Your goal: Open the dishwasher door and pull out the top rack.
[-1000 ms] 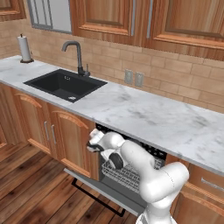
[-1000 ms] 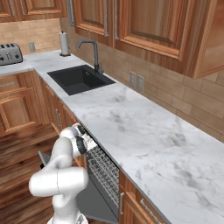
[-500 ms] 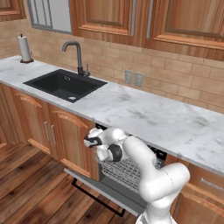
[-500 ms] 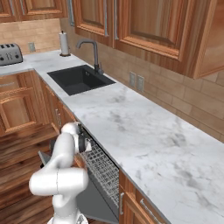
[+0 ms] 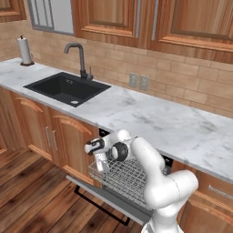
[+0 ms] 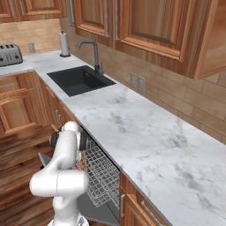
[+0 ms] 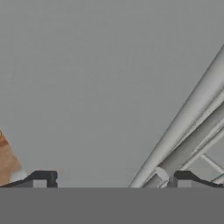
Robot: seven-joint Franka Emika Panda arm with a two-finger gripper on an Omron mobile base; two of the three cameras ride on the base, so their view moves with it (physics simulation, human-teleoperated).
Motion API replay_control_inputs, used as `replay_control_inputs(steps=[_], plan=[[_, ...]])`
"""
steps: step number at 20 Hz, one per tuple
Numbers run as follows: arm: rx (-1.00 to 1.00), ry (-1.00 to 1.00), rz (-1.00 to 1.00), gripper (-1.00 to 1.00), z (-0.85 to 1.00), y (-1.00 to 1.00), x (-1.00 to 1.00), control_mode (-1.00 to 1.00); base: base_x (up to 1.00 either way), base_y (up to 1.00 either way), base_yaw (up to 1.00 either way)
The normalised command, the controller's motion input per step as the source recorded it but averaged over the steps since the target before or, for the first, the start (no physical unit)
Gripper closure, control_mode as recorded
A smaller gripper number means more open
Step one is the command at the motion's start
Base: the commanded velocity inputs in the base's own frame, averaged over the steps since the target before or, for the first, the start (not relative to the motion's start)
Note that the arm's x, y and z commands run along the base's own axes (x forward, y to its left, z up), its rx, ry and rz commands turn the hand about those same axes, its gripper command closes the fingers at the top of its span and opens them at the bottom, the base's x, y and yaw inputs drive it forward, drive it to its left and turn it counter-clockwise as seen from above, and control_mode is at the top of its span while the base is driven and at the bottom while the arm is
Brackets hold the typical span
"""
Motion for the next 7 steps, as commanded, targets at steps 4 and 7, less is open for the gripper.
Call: replay_control_inputs(steps=[4,7], plan=[[0.24,0.11,-0.04,-1.0,-1.0,0.84,-1.0,-1.0,0.0,0.0,0.0],[0.16,0.02,-0.05,-1.0,-1.0,0.86,-1.0,-1.0,0.0,0.0,0.0]])
